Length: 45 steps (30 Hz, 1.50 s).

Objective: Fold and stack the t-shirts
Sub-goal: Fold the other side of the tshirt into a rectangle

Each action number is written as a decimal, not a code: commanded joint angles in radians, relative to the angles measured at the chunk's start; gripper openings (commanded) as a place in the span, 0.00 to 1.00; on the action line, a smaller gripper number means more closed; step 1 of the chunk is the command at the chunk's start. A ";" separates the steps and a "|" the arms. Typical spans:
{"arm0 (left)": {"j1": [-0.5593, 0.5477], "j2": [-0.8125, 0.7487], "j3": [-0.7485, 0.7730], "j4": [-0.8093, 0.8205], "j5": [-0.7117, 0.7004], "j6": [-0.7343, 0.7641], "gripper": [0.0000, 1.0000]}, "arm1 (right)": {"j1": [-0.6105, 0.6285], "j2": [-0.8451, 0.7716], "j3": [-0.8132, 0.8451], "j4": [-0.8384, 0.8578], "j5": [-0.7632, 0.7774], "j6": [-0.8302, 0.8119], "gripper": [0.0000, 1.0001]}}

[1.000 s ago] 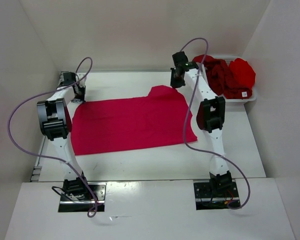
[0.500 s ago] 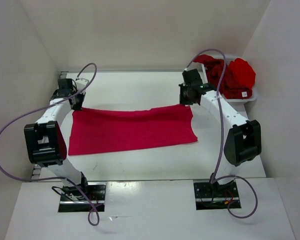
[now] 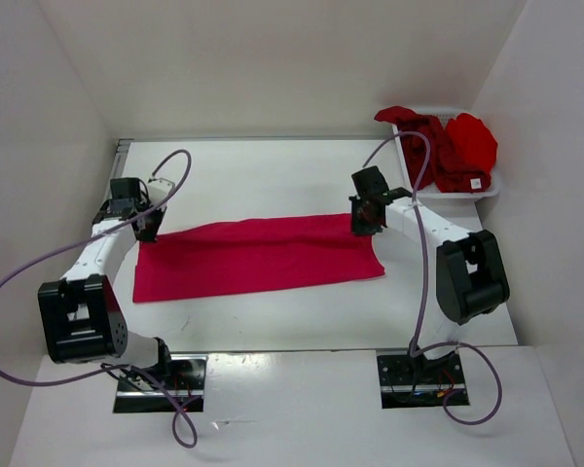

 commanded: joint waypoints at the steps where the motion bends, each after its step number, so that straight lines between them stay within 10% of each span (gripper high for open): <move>1: 0.005 -0.071 -0.024 -0.044 -0.025 0.058 0.02 | 0.010 -0.067 -0.025 0.053 0.028 0.015 0.00; 26: -0.025 -0.073 -0.131 -0.033 -0.172 0.184 0.21 | 0.010 0.029 -0.025 -0.055 0.039 0.024 0.00; 36: -0.084 -0.197 -0.193 -0.130 -0.205 0.193 0.60 | 0.010 -0.004 0.025 -0.174 0.096 0.034 0.77; 45: 0.011 -0.184 -0.047 -0.103 -0.163 0.041 0.77 | 0.010 0.048 0.111 -0.087 0.065 0.120 0.78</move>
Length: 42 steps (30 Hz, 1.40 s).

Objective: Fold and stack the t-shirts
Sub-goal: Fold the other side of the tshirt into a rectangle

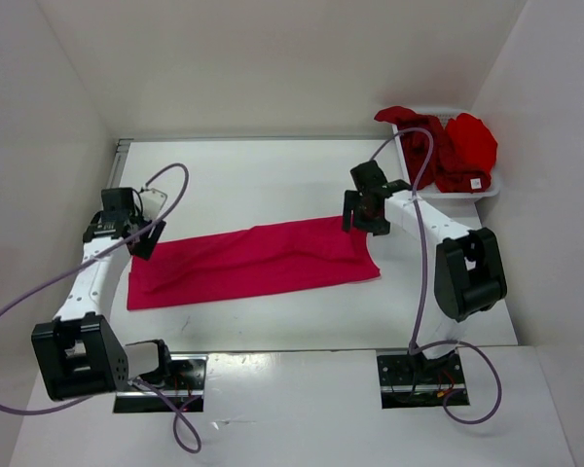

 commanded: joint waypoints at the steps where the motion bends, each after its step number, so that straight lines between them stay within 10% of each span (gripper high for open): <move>1: 0.018 0.073 0.041 0.071 -0.028 -0.072 0.77 | 0.009 0.051 0.045 0.025 0.000 0.068 0.77; 15: 0.081 0.461 0.072 0.226 -0.038 -0.070 0.79 | 0.009 -0.026 -0.205 0.045 -0.048 0.220 0.78; 19: 0.081 0.521 0.106 0.226 0.005 -0.070 0.58 | -0.001 0.020 -0.231 0.079 -0.095 0.240 0.74; 23: 0.081 0.569 0.145 0.235 0.049 -0.079 0.24 | -0.042 0.040 -0.253 0.117 -0.127 0.240 0.41; 28: 0.042 0.625 0.222 0.255 0.074 -0.116 0.13 | -0.132 0.031 -0.250 0.128 -0.127 0.240 0.00; 34: -0.022 0.685 0.404 0.264 0.139 -0.168 0.17 | -0.205 0.009 -0.175 0.091 -0.064 0.207 0.00; 36: -0.037 0.705 0.445 0.238 0.139 -0.168 0.46 | -0.205 0.020 -0.163 0.091 -0.055 0.193 0.01; 40: -0.050 0.647 0.414 0.246 0.114 -0.159 0.67 | -0.214 0.010 -0.136 0.080 -0.055 0.159 0.46; 42: -0.050 0.556 0.352 0.264 0.102 -0.148 0.70 | -0.214 -0.015 -0.136 0.080 -0.055 0.141 0.52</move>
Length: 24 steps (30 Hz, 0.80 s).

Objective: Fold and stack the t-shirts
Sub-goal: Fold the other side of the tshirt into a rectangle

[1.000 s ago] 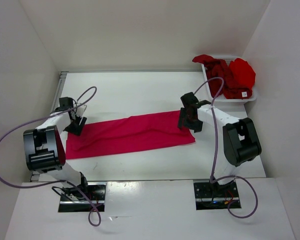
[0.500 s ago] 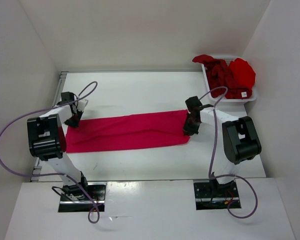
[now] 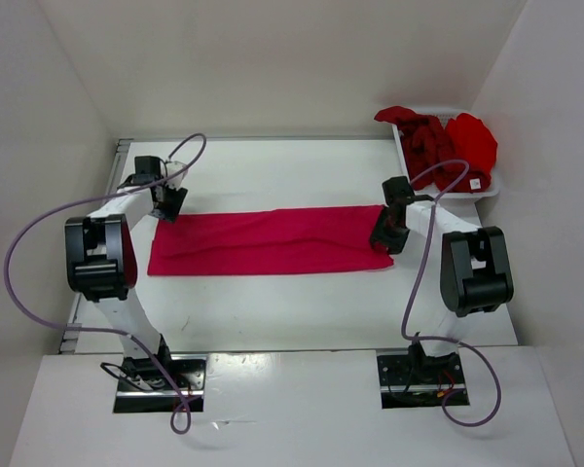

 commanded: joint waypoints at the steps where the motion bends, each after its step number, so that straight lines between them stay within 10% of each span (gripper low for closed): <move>1: 0.005 -0.148 -0.068 0.015 -0.005 0.011 0.70 | -0.003 -0.045 0.048 -0.014 0.033 -0.037 0.52; 15: -0.033 -0.387 -0.341 -0.227 -0.009 0.284 0.68 | 0.016 -0.086 0.102 -0.045 -0.002 -0.057 0.53; 24: -0.033 -0.304 -0.319 -0.175 -0.005 0.179 0.67 | 0.043 -0.086 0.136 -0.054 -0.013 -0.066 0.53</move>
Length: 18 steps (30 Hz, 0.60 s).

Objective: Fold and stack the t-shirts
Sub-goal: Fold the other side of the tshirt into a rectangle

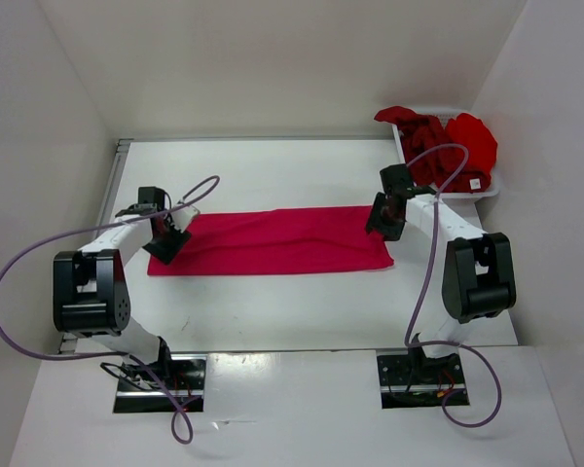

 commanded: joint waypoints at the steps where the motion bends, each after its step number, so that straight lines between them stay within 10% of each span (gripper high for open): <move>1: 0.003 0.009 0.029 0.057 0.003 -0.028 0.63 | 0.010 -0.041 0.044 -0.015 -0.001 -0.017 0.53; 18: 0.003 0.136 0.091 0.085 0.005 -0.086 0.04 | 0.010 0.034 0.125 0.026 -0.030 -0.044 0.57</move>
